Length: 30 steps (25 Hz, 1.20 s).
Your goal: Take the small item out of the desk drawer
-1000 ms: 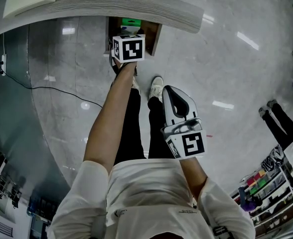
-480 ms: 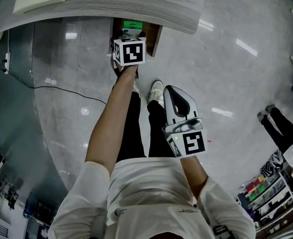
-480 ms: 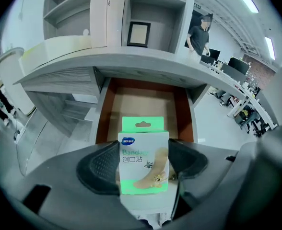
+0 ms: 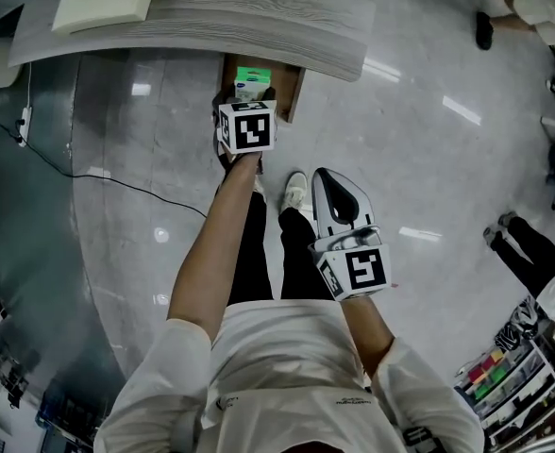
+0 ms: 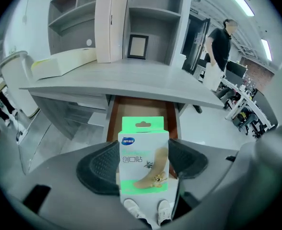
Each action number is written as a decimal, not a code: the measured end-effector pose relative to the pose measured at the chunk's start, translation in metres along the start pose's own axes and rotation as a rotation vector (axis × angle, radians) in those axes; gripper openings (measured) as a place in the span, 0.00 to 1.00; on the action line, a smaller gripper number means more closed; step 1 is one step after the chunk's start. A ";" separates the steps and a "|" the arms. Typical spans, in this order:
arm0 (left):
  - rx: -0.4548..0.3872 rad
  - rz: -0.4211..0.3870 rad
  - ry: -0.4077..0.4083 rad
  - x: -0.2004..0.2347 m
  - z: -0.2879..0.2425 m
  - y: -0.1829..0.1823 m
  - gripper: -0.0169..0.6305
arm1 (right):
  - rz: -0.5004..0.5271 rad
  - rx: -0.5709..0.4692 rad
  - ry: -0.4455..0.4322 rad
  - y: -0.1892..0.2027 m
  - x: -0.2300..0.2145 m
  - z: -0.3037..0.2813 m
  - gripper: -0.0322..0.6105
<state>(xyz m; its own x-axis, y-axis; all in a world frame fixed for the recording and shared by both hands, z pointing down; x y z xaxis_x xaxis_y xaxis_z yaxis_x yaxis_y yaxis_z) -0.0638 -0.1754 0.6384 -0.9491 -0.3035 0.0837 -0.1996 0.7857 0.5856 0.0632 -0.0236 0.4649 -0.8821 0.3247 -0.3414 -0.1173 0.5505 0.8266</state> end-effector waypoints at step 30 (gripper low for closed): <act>-0.214 -0.054 -0.012 -0.022 0.207 -0.082 0.53 | 0.052 -0.109 0.037 -0.125 0.033 0.072 0.09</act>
<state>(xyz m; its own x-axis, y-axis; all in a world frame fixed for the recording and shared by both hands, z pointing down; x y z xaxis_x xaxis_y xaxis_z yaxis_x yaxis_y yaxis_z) -0.0771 -0.1217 0.4216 -0.9415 -0.3347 0.0388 -0.1952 0.6357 0.7468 0.0819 -0.0268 0.3184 -0.9044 0.3206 -0.2818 -0.1184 0.4459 0.8872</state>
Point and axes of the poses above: the fingertips, and each gripper's own axes: z backward along the fingers, x to its left, y out of its underside, the point moved 4 cm from there along z, backward along the fingers, and after that the axes turned 7 degrees about -z, right-handed, at the moved point
